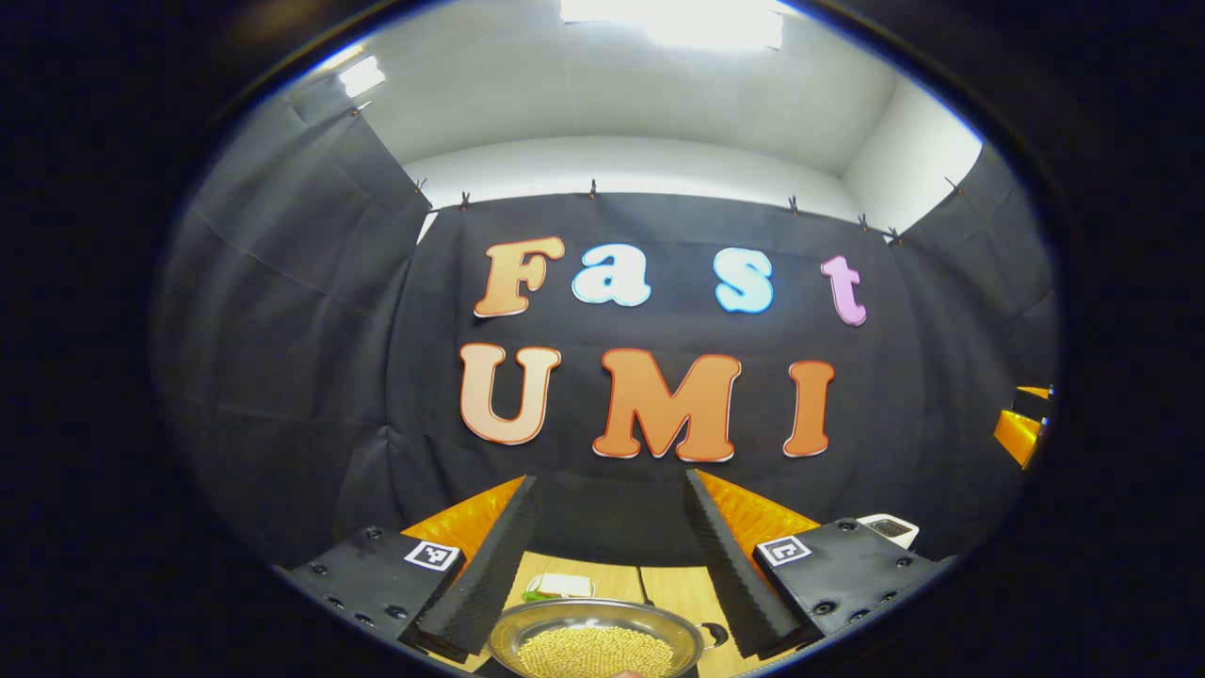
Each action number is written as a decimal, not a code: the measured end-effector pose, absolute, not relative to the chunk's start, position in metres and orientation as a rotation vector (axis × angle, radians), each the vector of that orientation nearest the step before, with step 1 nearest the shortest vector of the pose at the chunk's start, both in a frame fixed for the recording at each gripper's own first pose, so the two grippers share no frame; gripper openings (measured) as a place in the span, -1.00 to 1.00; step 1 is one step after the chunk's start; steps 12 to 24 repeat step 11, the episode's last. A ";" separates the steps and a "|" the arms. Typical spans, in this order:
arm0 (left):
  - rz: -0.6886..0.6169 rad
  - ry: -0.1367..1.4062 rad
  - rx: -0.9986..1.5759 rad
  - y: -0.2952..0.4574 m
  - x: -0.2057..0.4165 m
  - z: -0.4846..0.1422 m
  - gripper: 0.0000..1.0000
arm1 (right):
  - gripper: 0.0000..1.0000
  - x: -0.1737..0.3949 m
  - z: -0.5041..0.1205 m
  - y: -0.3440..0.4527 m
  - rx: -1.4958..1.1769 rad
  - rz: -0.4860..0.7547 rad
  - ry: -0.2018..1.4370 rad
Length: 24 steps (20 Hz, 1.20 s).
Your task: First push the handle of the pot to place it horizontally, then grasp the pot with both hands and set it on the induction cooktop.
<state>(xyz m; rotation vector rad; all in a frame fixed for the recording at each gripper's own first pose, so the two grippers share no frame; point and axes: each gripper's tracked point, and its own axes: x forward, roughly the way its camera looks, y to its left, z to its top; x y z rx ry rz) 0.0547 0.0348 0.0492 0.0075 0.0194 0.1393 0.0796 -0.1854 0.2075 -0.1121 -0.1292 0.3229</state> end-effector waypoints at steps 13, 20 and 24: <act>0.166 -0.164 0.077 0.022 0.001 0.135 0.96 | 0.89 0.079 0.251 -0.217 -0.069 0.329 -0.205; 0.166 -0.164 0.077 0.022 0.001 0.135 0.96 | 0.89 0.079 0.251 -0.217 -0.069 0.329 -0.205; 0.166 -0.164 0.077 0.022 0.001 0.135 0.96 | 0.89 0.079 0.251 -0.217 -0.069 0.329 -0.205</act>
